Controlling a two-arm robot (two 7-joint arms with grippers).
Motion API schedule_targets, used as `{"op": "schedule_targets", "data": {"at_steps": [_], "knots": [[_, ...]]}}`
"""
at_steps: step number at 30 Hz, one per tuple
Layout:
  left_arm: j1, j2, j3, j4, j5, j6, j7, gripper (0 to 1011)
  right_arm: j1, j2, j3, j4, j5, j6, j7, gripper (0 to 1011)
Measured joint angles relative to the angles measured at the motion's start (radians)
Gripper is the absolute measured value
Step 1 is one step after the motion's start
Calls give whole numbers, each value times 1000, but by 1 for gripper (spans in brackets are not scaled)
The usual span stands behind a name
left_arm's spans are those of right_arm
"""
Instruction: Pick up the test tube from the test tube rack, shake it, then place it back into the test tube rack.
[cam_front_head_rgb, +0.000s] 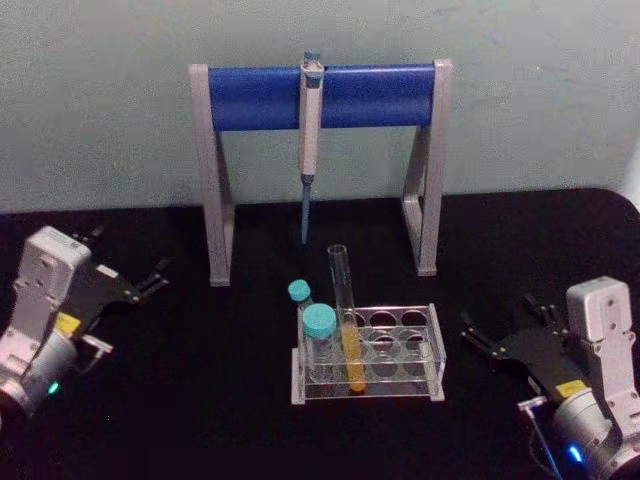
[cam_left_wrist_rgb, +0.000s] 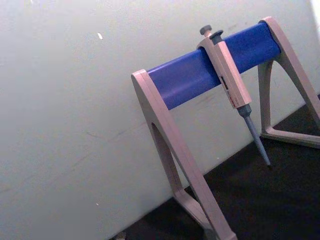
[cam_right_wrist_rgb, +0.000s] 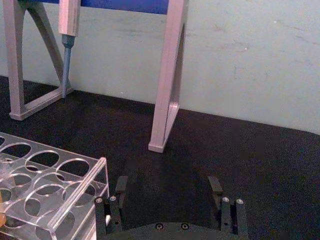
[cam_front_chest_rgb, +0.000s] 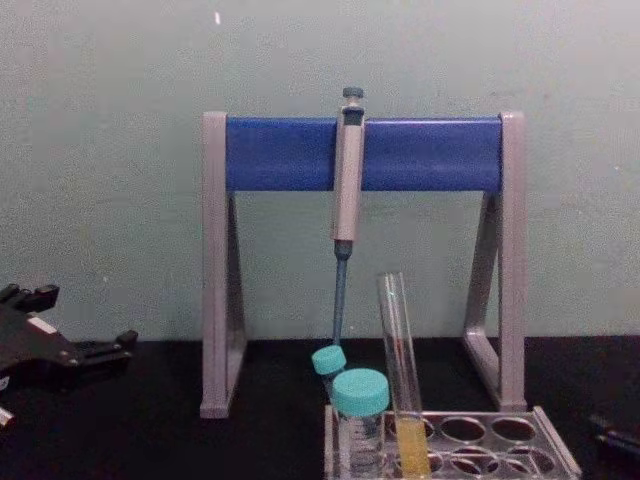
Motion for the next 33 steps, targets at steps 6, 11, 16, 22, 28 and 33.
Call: {"op": "schedule_targets", "data": {"at_steps": [6, 11, 16, 22, 28, 33], "knots": [[0, 0, 0, 0, 0, 0, 0, 1001, 0, 0, 0, 0, 0, 0, 0, 1000], [0, 0, 0, 0, 0, 0, 0, 1001, 0, 0, 0, 0, 0, 0, 0, 1000], [0, 0, 0, 0, 0, 0, 0, 1001, 0, 0, 0, 0, 0, 0, 0, 1000], [0, 0, 0, 0, 0, 0, 0, 1001, 0, 0, 0, 0, 0, 0, 0, 1000], [0, 0, 0, 0, 0, 0, 0, 1001, 0, 0, 0, 0, 0, 0, 0, 1000], [0, 0, 0, 0, 0, 0, 0, 1001, 0, 0, 0, 0, 0, 0, 0, 1000]]}}
